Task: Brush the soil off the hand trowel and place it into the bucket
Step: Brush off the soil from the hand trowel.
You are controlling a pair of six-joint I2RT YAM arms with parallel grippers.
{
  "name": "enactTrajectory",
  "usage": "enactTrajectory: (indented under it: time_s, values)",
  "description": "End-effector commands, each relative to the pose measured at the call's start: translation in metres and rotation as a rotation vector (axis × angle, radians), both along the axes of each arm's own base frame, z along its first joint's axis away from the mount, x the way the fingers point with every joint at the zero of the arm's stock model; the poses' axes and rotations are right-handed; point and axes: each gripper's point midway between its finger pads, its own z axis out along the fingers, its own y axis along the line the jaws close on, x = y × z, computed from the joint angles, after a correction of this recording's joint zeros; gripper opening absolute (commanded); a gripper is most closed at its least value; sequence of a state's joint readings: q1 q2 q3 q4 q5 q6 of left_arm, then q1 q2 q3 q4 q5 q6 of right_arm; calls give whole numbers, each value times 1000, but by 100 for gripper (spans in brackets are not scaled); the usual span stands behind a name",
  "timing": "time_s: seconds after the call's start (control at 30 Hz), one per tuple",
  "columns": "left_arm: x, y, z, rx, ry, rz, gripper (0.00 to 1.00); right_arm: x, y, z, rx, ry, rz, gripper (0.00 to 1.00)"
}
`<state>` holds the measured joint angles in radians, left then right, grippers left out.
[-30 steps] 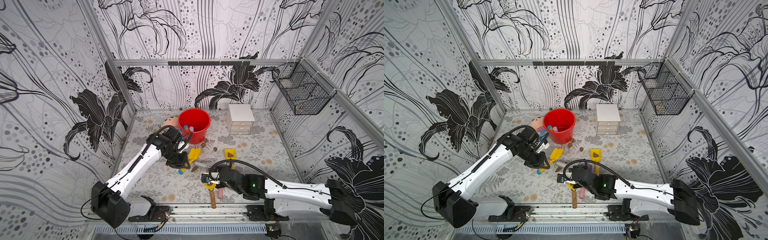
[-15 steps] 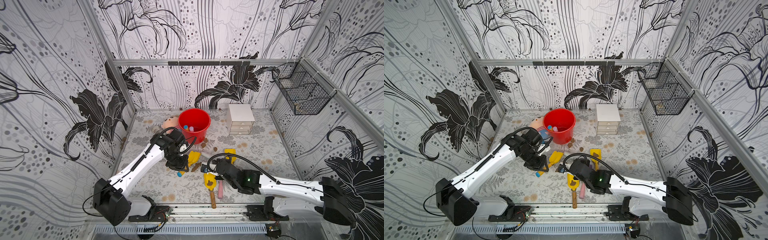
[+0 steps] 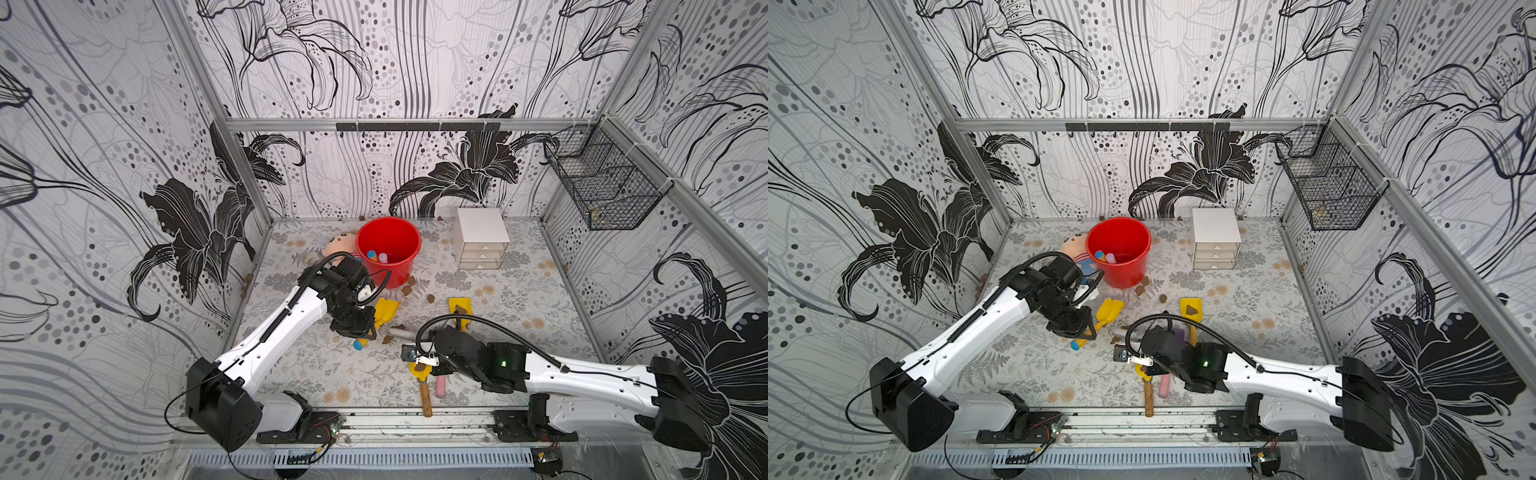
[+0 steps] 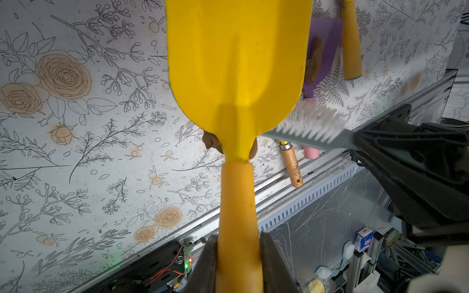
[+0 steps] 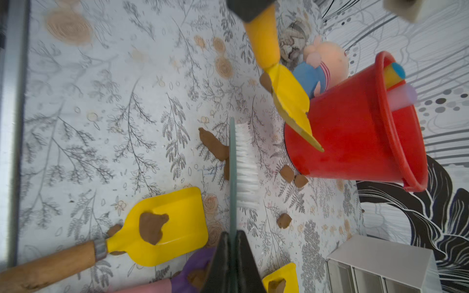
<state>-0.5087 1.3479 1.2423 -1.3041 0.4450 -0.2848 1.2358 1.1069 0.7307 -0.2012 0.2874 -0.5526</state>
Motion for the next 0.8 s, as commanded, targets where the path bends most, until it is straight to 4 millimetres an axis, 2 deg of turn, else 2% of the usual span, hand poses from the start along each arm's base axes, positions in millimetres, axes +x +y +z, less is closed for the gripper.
enactTrajectory:
  time_s: [0.0, 0.2, 0.43, 0.77]
  values:
    - [7, -6, 3, -37, -39, 13, 0, -13, 13, 24, 155, 39, 54, 0]
    - [5, -14, 1, -49, -35, -9, 0, 1, 14, 34, 182, 8, -23, 0]
    - [3, -16, 2, -53, -38, -12, 0, 12, 18, 20, 134, 3, -77, 0]
    - [4, -15, 4, -51, -45, -10, 0, 15, 8, 0, 44, 14, -115, 0]
